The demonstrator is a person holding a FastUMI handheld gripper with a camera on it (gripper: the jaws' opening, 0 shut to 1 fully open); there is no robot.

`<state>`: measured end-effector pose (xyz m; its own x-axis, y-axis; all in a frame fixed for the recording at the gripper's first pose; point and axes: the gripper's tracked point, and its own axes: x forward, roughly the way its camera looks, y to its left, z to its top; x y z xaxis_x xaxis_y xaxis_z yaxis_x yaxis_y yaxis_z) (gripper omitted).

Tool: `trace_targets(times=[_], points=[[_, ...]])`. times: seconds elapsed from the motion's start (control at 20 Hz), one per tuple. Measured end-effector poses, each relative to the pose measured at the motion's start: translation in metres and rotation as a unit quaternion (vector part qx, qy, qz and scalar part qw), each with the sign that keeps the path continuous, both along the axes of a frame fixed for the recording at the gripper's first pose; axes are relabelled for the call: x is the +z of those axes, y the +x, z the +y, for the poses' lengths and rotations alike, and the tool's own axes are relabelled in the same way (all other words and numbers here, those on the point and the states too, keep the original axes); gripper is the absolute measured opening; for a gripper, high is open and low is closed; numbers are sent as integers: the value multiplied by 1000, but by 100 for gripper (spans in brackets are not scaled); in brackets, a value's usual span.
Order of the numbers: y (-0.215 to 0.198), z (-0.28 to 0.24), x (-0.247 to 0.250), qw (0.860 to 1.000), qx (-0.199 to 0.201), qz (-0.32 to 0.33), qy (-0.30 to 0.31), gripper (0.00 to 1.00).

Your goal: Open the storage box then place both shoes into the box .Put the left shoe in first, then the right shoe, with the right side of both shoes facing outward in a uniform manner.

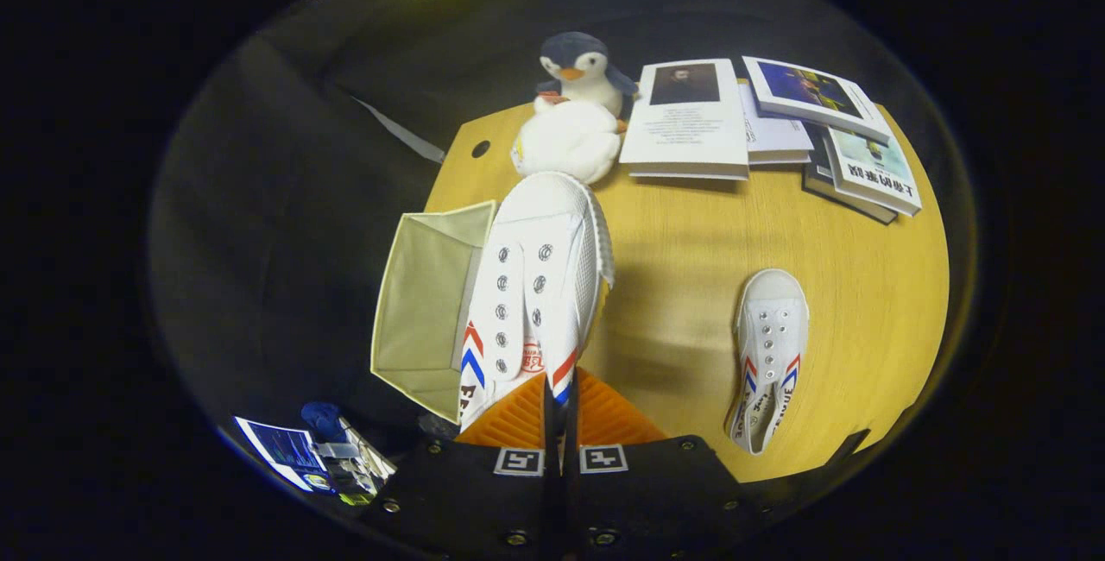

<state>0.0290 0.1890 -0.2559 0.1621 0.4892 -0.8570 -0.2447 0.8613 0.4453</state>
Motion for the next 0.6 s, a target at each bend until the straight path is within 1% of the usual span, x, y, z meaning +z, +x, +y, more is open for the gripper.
trace_targets(times=[0.2, 0.4, 0.45, 0.6], points=[[11, 41, 26, 999, 39, -22, -11, 1], [11, 98, 25, 994, 89, -49, -28, 1], [7, 114, 22, 993, 101, -51, -32, 1], [-5, 158, 6, 992, 125, -25, -18, 1]])
